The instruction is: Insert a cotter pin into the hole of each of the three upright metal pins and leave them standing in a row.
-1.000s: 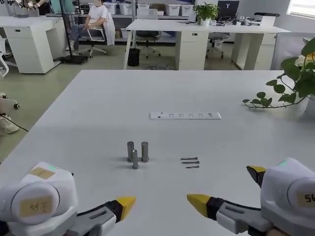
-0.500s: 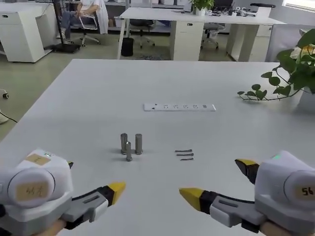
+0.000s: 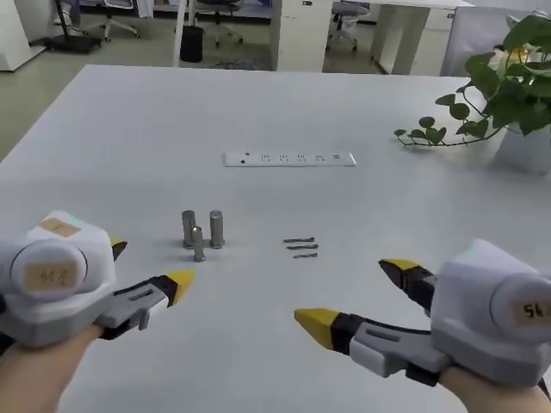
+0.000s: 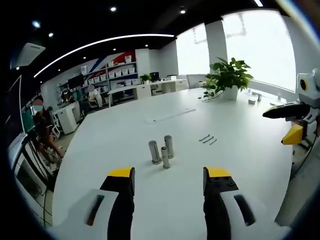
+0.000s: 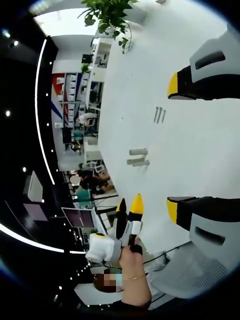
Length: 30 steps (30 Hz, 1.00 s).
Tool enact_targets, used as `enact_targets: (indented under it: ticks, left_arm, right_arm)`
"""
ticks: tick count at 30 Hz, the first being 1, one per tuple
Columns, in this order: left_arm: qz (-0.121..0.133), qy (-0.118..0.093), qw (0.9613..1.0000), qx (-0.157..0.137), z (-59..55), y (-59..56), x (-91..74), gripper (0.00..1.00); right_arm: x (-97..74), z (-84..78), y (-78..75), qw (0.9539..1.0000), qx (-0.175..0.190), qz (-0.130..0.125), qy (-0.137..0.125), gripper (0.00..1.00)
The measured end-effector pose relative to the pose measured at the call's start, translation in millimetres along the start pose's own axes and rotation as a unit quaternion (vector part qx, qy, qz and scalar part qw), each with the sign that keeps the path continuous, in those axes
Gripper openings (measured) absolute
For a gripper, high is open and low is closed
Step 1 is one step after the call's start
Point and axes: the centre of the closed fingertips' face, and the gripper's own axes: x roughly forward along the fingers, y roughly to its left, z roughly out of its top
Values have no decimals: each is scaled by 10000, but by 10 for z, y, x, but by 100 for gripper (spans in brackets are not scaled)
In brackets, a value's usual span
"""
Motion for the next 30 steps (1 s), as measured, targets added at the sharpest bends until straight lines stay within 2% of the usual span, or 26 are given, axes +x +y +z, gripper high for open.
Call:
enact_targets:
  ticks: [6,9,21,30]
  left_arm:
    - [-143,49,9999,61,-11,9,204,48]
    - [-246,98,9994,208,-23,7,334,45]
    - [-505,165,9979,362,-94,17,764,38]
    - [-598,168,9979,166,-151,61,1004,32]
  right_arm:
    - [77,12,9,10000,40,66,-49,74]
    - [105,-1,11,9999,55,95,-27,74]
    - [168,-103,-37,9997,206,114,100,71]
    - [188,-159,-117,9993,344,74,155,69]
